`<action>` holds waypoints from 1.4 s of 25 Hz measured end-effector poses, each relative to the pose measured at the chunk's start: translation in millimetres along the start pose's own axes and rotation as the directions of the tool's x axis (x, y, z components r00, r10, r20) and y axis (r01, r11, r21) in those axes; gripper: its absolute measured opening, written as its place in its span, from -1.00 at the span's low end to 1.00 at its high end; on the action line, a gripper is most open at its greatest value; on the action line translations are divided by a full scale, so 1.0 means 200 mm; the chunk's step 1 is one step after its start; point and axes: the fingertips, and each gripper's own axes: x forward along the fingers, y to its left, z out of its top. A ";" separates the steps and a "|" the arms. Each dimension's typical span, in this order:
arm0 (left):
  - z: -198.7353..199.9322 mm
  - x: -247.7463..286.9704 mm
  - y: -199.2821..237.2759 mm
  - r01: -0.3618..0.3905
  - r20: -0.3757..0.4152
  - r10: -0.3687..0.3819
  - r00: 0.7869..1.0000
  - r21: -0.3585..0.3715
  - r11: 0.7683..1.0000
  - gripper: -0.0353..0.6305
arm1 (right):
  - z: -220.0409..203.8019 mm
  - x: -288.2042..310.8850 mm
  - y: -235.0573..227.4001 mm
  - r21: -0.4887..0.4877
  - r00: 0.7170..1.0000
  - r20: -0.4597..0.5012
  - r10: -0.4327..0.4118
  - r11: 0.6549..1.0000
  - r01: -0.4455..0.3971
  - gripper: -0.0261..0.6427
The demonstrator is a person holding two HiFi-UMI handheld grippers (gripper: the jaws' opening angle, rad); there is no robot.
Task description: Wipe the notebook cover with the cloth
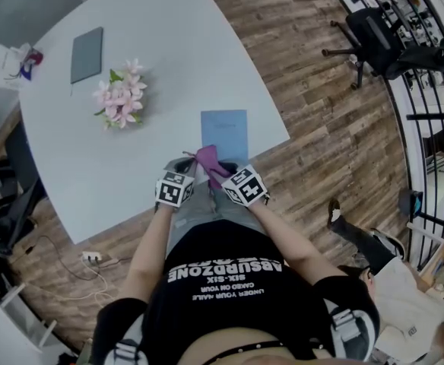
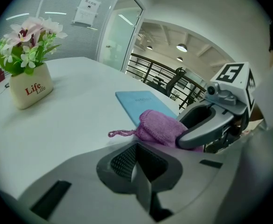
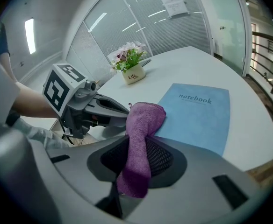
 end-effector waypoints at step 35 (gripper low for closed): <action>0.05 0.02 -0.07 0.060 -0.023 -0.059 0.998 0.079 0.995 -0.85 | -0.15 -0.32 -0.34 0.146 0.980 0.052 -0.192 0.972 0.183 -0.57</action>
